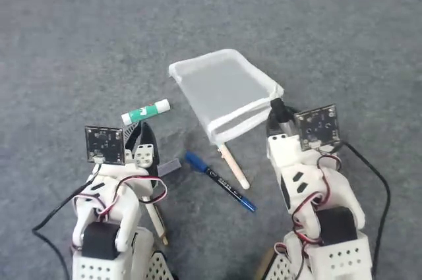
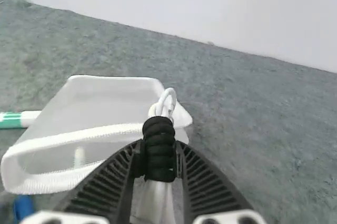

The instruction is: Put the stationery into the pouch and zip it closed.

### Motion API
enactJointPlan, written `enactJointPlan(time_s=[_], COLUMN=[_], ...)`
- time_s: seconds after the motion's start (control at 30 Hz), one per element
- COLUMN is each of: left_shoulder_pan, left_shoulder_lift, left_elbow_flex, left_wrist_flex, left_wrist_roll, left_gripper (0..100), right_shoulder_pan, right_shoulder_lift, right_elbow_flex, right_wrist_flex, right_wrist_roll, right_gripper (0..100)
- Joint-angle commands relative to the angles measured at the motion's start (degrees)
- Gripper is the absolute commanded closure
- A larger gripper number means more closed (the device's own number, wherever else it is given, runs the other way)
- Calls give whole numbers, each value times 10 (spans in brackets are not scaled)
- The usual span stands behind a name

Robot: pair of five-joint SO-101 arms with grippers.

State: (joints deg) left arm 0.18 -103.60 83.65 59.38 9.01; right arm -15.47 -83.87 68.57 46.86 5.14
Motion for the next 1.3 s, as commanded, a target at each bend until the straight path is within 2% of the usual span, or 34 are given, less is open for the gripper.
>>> enactJointPlan(time_s=[0.0, 0.1, 0.37, 0.6, 0.83, 1.07, 1.27], left_shoulder_pan=[24, 71, 121, 113, 37, 37, 38], left_shoulder_lift=[-8, -8, -8, -8, -7, -7, -7], left_elbow_flex=[-29, -38, -63, -38, 33, 66, 80], left_wrist_flex=[23, 58, 77, 44, -53, -95, -111], left_wrist_roll=[1, 16, 28, 29, 25, 15, 15], left_gripper=[821, 715, 699, 702, 732, 754, 754], right_shoulder_pan=[-58, -96, -102, -103, -103, -105, -141], right_shoulder_lift=[-14, -12, -12, -14, -14, -15, -15], right_elbow_flex=[-10, -10, -10, -10, -27, -33, -56], right_wrist_flex=[-8, -10, -14, -14, 5, 20, 60], right_wrist_roll=[27, 35, 35, 41, 40, 39, 42], right_gripper=[991, 991, 991, 991, 991, 991, 991])
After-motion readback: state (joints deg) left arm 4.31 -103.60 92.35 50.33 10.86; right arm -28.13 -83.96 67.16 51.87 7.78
